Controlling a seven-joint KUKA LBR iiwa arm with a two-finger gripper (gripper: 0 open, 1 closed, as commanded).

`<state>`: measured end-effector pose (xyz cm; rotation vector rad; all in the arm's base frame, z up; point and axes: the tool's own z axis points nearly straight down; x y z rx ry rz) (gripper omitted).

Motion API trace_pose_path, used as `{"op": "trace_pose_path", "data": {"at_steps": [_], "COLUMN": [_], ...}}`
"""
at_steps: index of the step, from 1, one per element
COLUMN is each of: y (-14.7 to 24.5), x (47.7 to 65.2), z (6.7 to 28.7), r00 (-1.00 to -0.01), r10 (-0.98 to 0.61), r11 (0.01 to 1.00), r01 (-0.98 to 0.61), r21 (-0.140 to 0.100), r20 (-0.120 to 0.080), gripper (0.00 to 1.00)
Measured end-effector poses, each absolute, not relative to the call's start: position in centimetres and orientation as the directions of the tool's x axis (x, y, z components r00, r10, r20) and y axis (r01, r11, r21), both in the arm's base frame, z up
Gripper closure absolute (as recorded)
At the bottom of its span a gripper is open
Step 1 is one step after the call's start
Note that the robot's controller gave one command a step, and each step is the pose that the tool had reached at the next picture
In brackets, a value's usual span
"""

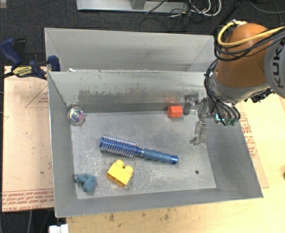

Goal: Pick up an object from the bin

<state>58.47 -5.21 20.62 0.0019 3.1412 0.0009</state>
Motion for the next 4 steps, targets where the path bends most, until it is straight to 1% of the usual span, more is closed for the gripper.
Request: {"op": "trace_pose_path", "data": {"at_steps": [1,2,3,4], "y": [0.6,5.1,4.7,4.9], "x": [56.7,55.6,57.2,57.7], "z": [6.5,10.1,10.7,6.8], "r00": [-0.999,-1.0,-0.994,-0.992], "r10": [0.044,0.012,0.113,0.128], "r11": [0.999,1.0,0.994,0.992], "r01": [0.044,0.012,0.113,0.128], "r21": [0.003,0.004,0.002,0.001], "r20": [0.006,-0.003,-0.004,0.002], "gripper": [0.0,0.0,0.0,0.0]}}
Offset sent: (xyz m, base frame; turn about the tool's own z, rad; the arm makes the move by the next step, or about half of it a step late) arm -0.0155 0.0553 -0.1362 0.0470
